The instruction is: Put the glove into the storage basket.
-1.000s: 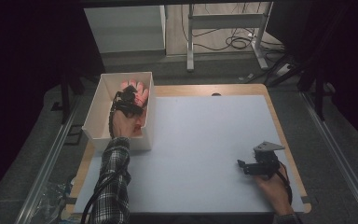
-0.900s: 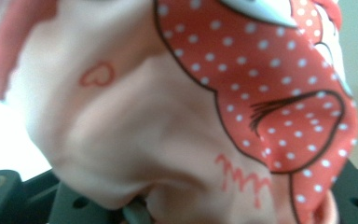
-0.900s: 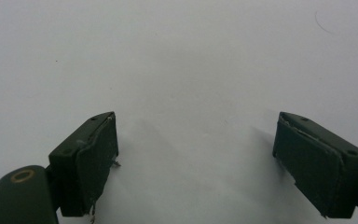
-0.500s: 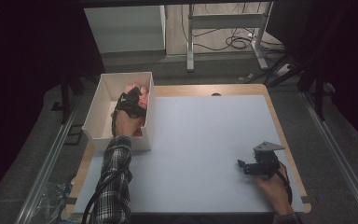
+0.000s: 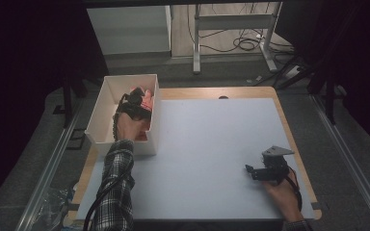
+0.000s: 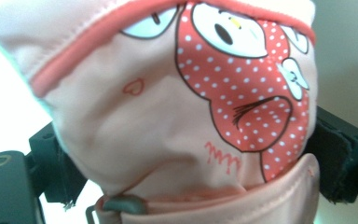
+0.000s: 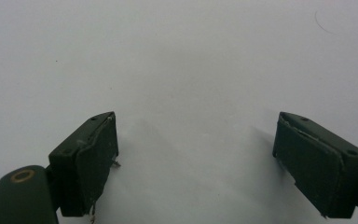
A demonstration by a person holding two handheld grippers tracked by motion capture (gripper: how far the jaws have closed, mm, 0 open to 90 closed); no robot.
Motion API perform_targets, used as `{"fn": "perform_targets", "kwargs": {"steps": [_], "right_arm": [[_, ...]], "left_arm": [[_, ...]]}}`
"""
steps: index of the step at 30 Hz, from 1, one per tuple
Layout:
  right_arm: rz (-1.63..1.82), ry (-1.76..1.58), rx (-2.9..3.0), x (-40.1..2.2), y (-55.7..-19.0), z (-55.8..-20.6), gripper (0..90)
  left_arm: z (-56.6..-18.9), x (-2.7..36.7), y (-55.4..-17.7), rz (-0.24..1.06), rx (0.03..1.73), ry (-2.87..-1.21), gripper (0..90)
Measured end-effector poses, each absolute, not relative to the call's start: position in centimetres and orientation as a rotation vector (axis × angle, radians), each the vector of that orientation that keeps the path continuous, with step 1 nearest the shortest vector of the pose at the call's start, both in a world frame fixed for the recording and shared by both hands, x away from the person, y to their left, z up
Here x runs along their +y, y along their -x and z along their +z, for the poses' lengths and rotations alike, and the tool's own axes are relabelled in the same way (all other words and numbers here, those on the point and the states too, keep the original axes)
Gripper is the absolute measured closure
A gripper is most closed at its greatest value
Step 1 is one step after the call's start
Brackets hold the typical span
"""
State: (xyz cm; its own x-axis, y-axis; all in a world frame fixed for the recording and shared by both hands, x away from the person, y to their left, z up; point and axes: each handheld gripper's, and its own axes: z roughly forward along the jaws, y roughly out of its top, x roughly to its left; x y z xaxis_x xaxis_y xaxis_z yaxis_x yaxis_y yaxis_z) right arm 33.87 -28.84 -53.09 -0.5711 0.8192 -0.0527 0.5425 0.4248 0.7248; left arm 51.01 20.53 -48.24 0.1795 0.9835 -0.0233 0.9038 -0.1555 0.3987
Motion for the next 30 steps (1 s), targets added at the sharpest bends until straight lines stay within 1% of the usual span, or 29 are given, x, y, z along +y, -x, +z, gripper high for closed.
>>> {"fn": "perform_targets", "kwargs": {"steps": [8,23,28,30], "right_arm": [[0.945,-1.160,2.284,-28.8,-33.9,-53.1,14.3],[0.945,-1.159,2.284,-28.8,-33.9,-53.1,14.3],[0.945,-1.160,2.284,-28.8,-33.9,-53.1,14.3],[0.945,-1.160,2.284,-28.8,-33.9,-53.1,14.3]], "left_arm": [[-47.7,20.7,-50.6,0.388,1.765,-2.144,9.7],[-46.5,21.1,-49.9,0.437,1.729,-2.098,9.0],[-45.4,21.4,-49.3,0.439,1.716,-2.074,9.8],[-45.0,21.6,-49.0,0.449,1.700,-2.074,12.5]]}}
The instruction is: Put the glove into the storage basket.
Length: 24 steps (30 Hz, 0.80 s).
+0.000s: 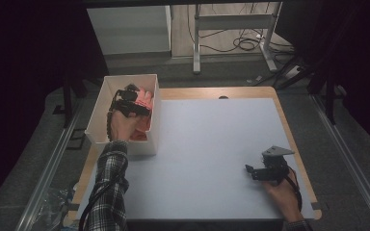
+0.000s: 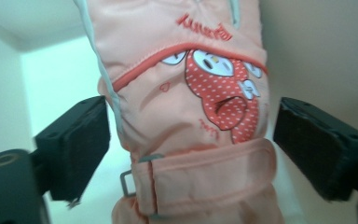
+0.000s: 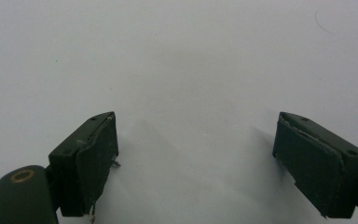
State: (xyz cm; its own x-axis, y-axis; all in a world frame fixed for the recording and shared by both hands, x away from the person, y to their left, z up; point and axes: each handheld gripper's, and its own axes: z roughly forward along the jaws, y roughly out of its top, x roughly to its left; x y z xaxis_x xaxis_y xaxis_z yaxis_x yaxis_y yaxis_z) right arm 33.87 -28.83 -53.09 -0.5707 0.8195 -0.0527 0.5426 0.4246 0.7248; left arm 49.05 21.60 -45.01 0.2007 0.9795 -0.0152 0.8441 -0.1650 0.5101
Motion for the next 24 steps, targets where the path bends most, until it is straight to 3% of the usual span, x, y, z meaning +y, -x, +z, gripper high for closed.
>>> {"fn": "perform_targets", "kwargs": {"steps": [5,9,11,16,24], "right_arm": [[0.944,-1.159,2.284,-28.8,-33.9,-53.1,14.3],[0.944,-1.160,2.284,-28.8,-33.9,-53.1,14.3],[0.944,-1.160,2.284,-28.8,-33.9,-53.1,14.3],[0.944,-1.159,2.284,-28.8,-33.9,-53.1,14.3],[0.944,-1.159,2.284,-28.8,-33.9,-53.1,14.2]], "left_arm": [[-44.1,22.1,-48.3,0.474,1.669,-2.058,20.6],[-43.7,22.5,-47.6,0.473,1.630,-2.038,32.4],[-43.6,22.9,-47.4,0.460,1.612,-2.026,43.2],[-43.3,23.4,-46.8,0.441,1.577,-1.986,53.5],[-43.2,23.6,-46.2,0.442,1.549,-1.971,48.0]]}}
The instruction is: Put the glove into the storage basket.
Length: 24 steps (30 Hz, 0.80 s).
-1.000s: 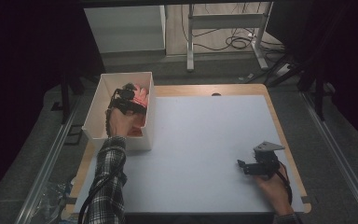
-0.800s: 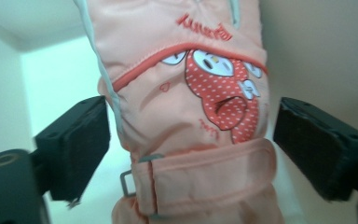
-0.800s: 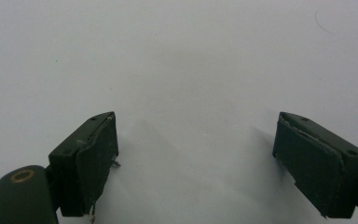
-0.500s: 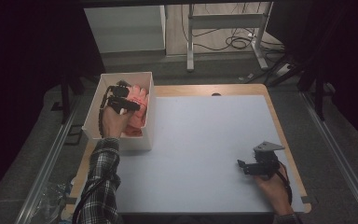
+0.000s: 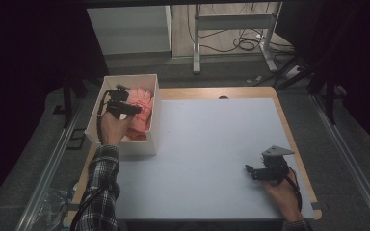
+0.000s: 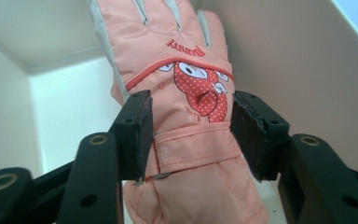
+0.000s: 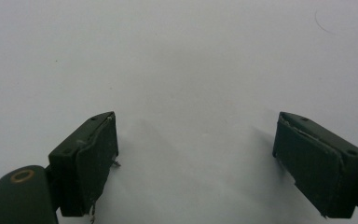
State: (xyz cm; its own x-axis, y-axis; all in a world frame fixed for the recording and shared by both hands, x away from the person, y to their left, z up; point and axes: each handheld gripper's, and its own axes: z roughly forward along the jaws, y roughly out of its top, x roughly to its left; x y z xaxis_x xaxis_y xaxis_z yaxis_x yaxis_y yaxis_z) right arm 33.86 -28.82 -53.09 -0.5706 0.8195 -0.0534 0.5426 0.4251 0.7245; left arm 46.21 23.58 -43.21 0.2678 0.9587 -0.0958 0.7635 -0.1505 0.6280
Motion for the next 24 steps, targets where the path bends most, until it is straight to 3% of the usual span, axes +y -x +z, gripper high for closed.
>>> {"fn": "perform_targets", "kwargs": {"steps": [12,20,24], "right_arm": [[0.943,-1.159,2.284,-28.8,-33.9,-53.1,14.3],[0.943,-1.159,2.284,-28.8,-33.9,-53.1,14.2],[0.943,-1.159,2.284,-28.8,-33.9,-53.1,14.2]], "left_arm": [[-42.6,23.3,-45.0,0.467,1.500,-1.980,21.3],[-42.1,23.4,-44.1,0.484,1.476,-1.970,10.3],[-41.9,23.2,-43.6,0.497,1.474,-1.984,8.8]]}}
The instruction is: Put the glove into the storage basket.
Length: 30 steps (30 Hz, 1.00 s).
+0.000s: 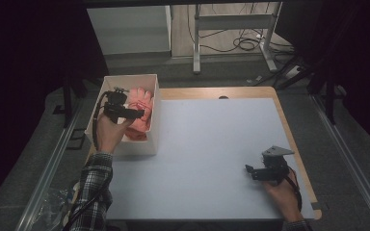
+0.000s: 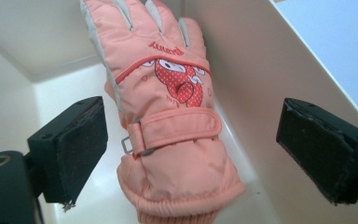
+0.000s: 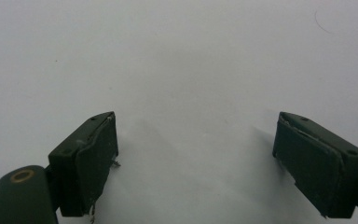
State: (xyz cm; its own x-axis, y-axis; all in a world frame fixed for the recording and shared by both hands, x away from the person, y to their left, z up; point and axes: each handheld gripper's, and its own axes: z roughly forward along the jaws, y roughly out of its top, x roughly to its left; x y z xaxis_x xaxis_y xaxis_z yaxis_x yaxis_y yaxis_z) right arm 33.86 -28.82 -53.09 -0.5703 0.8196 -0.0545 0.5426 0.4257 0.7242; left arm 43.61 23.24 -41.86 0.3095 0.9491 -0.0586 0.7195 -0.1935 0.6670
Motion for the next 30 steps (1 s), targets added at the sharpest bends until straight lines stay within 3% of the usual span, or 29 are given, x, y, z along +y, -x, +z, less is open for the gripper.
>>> {"fn": "perform_targets", "kwargs": {"steps": [30], "right_arm": [[0.942,-1.159,2.283,-28.8,-33.9,-53.1,14.2]], "left_arm": [[-39.9,23.7,-36.7,0.513,1.327,-1.984,6.7]]}}
